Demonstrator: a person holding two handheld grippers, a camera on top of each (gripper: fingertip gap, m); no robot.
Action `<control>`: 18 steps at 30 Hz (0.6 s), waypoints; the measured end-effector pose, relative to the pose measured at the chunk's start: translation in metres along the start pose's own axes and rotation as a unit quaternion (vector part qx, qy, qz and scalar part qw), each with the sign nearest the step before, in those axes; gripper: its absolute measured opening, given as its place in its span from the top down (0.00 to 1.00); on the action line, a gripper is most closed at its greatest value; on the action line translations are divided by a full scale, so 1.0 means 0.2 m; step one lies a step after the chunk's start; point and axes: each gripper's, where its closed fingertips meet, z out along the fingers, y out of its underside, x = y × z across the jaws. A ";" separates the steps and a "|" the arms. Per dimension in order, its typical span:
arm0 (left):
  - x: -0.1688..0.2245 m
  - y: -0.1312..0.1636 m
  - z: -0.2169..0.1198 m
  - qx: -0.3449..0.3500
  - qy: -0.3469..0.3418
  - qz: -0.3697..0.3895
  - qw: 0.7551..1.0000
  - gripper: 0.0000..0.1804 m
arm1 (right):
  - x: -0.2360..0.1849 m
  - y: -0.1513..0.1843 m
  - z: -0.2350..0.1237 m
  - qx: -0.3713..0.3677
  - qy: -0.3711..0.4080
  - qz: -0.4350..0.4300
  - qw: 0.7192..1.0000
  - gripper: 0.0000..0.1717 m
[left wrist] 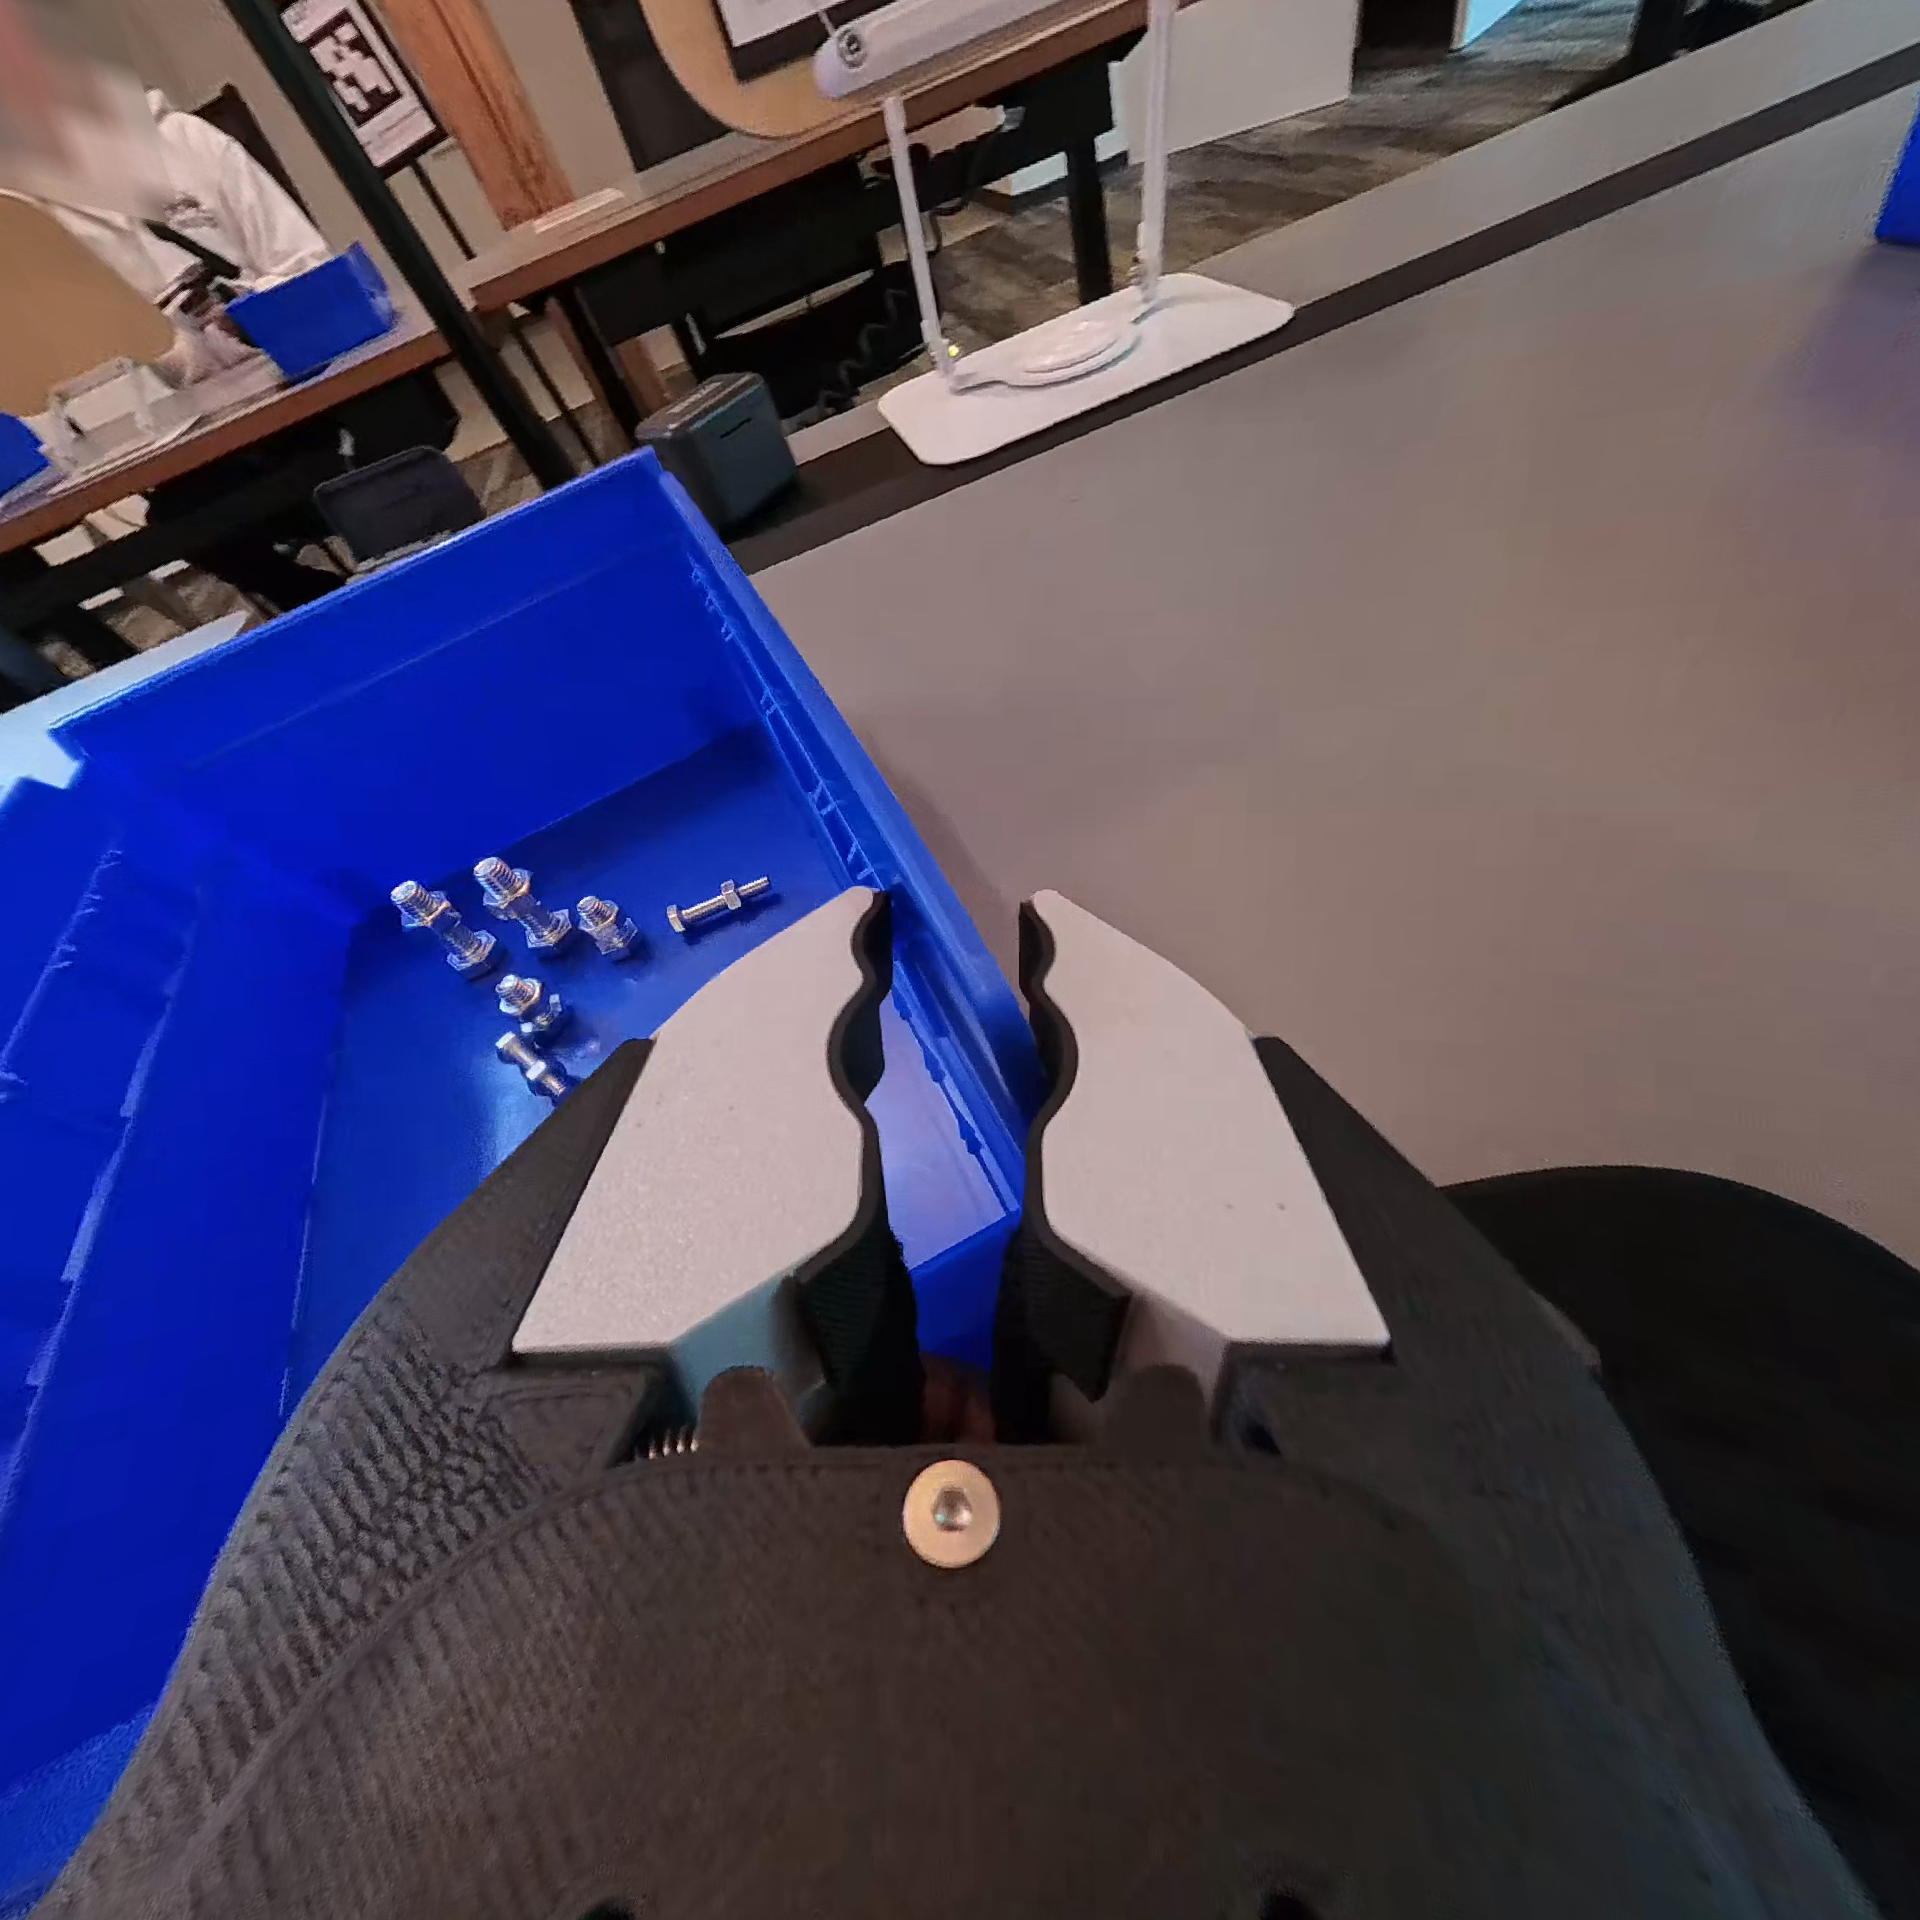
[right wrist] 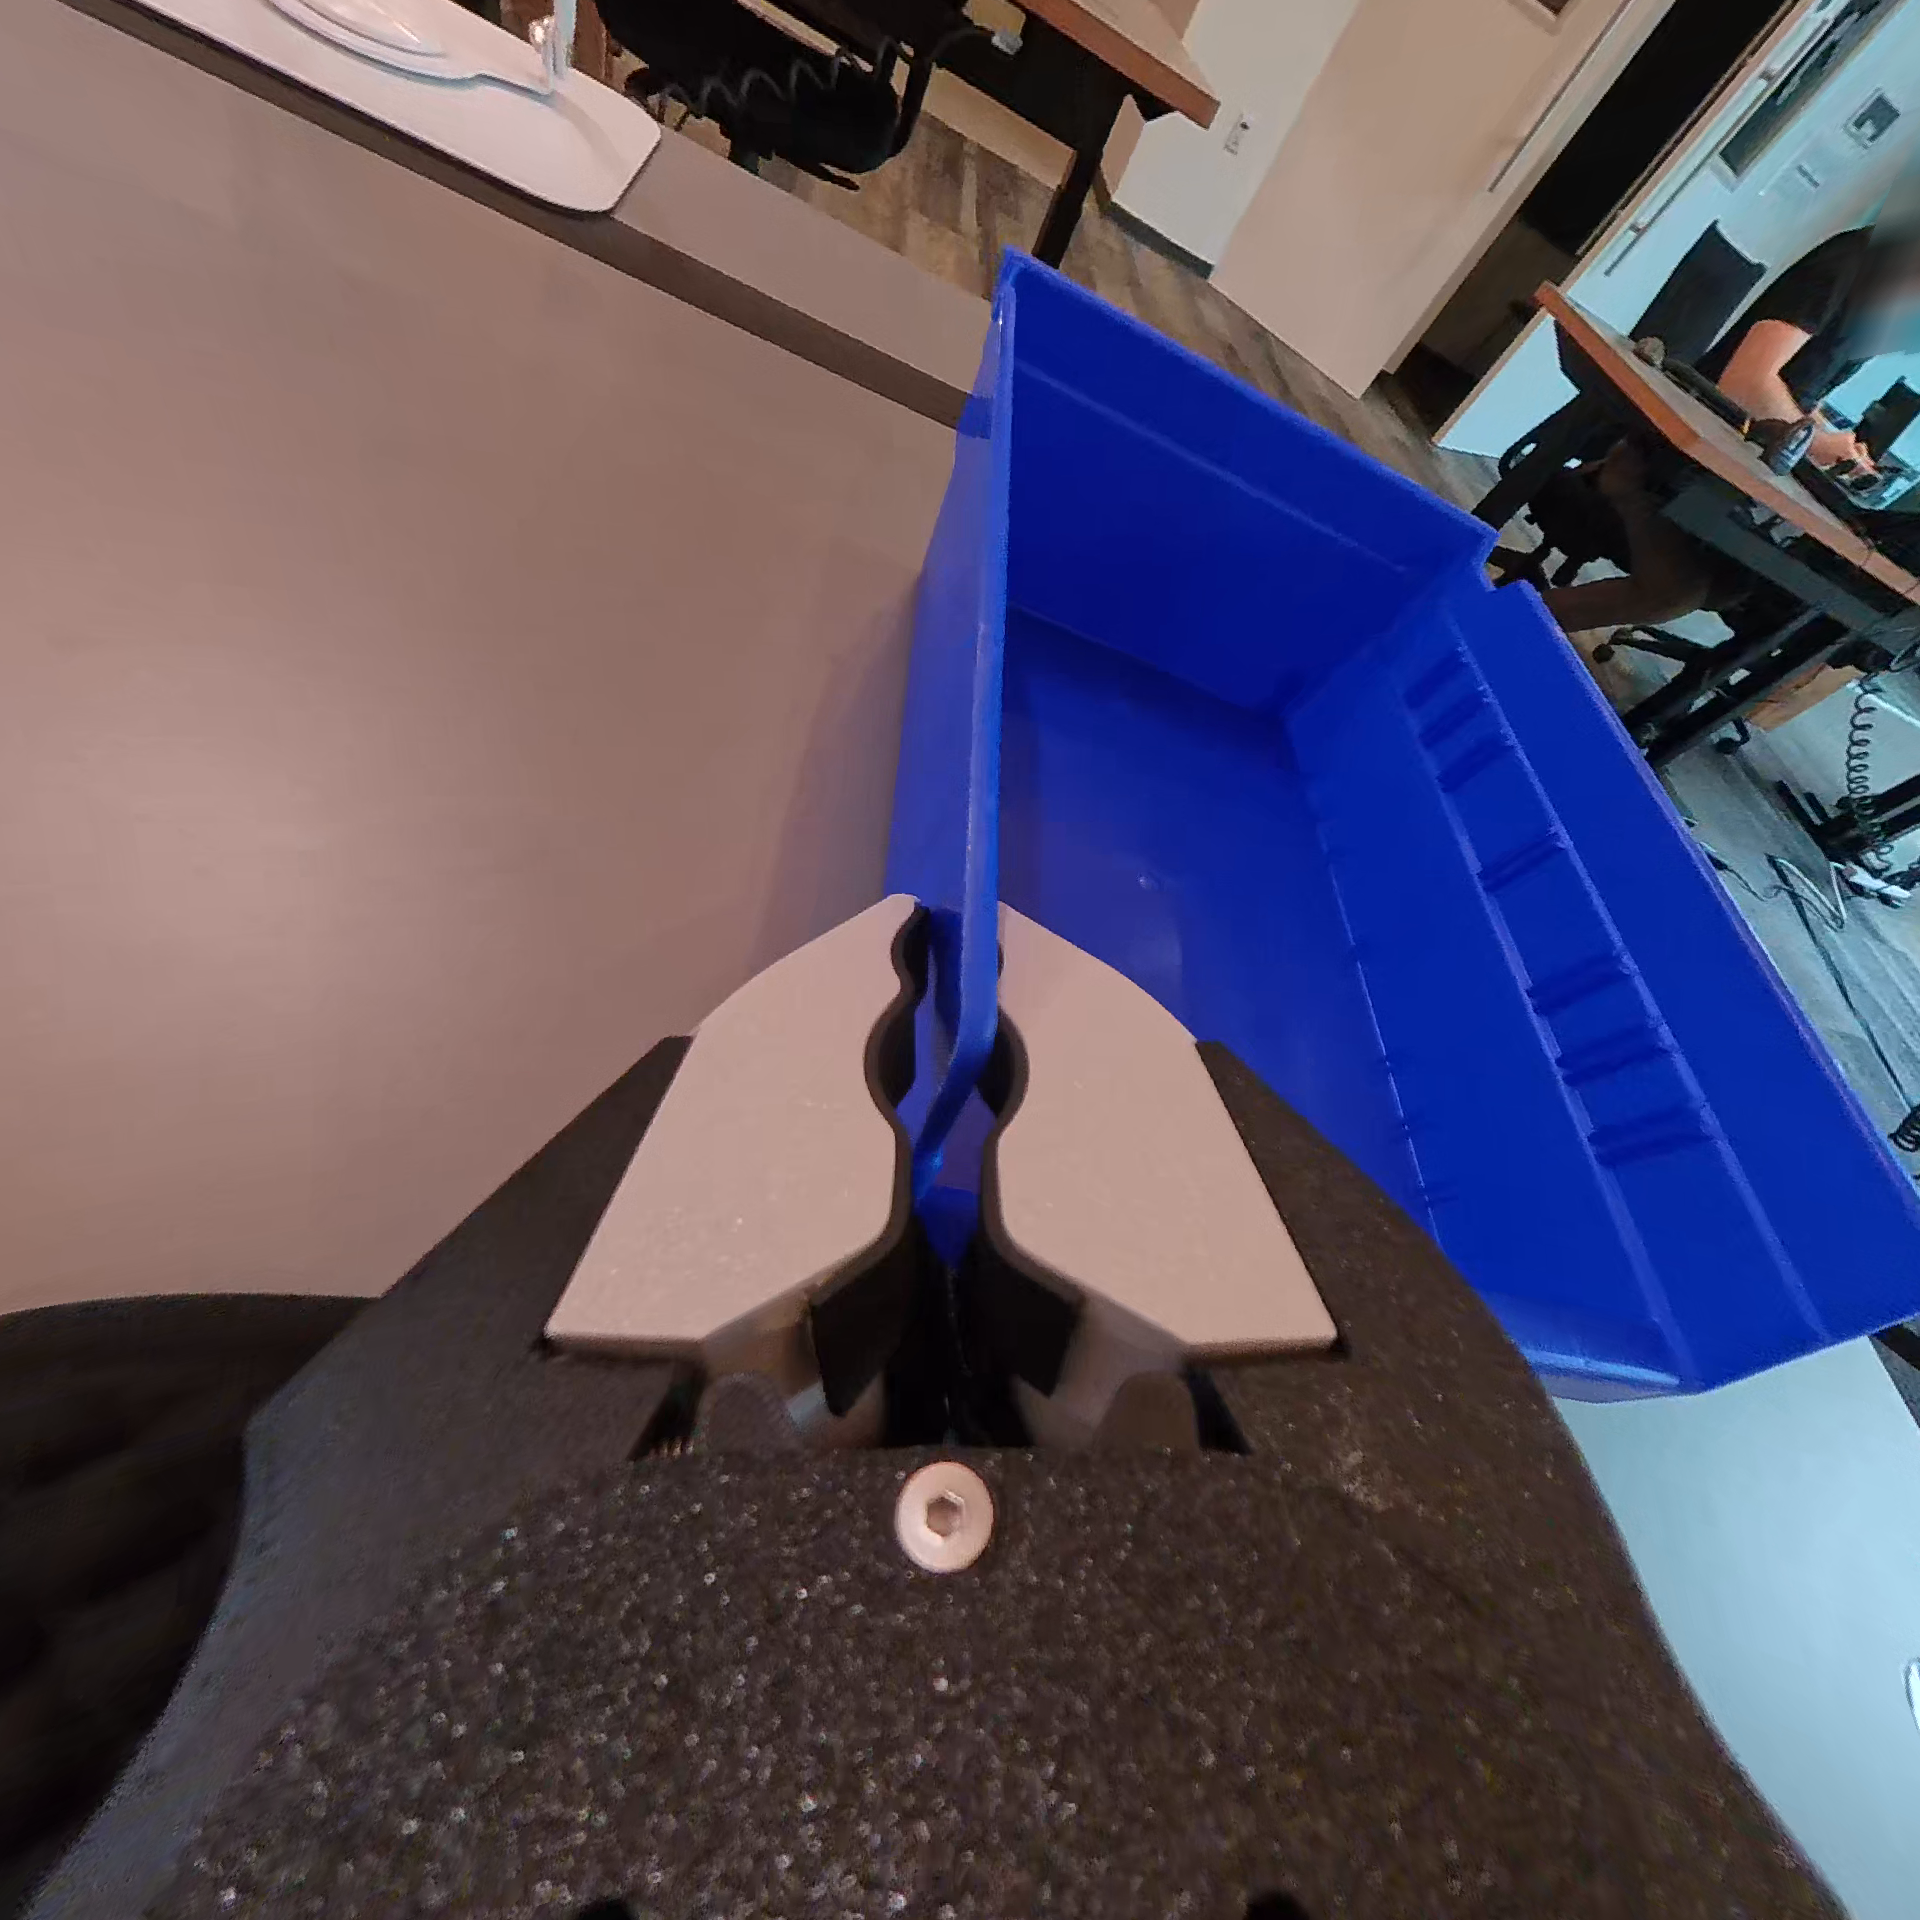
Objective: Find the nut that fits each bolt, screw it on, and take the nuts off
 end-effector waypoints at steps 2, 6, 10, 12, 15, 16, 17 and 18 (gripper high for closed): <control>0.01 0.00 0.00 0.001 0.014 -0.003 1.000 0.87 | -0.01 0.00 -0.01 -0.002 0.006 -0.003 1.000 0.96; 0.02 0.00 0.00 0.003 0.030 -0.005 1.000 0.88 | -0.03 -0.01 -0.02 0.001 0.012 -0.019 1.000 0.96; 0.03 -0.01 -0.01 0.006 0.049 -0.014 0.999 0.86 | -0.03 -0.04 -0.04 0.025 0.013 -0.035 0.999 0.87; 0.05 -0.02 -0.03 0.006 0.099 -0.047 0.994 0.82 | -0.04 -0.12 -0.08 0.069 0.001 -0.033 0.997 0.73; 0.03 -0.17 -0.12 0.056 0.190 -0.140 0.970 0.70 | -0.10 -0.27 -0.19 0.162 -0.045 -0.011 0.986 0.70; -0.01 -0.23 -0.15 0.074 0.203 -0.157 0.964 0.70 | -0.13 -0.31 -0.23 0.188 -0.068 -0.003 0.980 0.70; -0.06 -0.27 -0.16 0.080 0.206 -0.158 0.962 0.69 | -0.17 -0.34 -0.26 0.213 -0.100 0.003 0.972 0.71; -0.12 -0.28 -0.16 0.073 0.194 -0.146 0.967 0.69 | -0.21 -0.36 -0.28 0.233 -0.130 0.009 0.964 0.70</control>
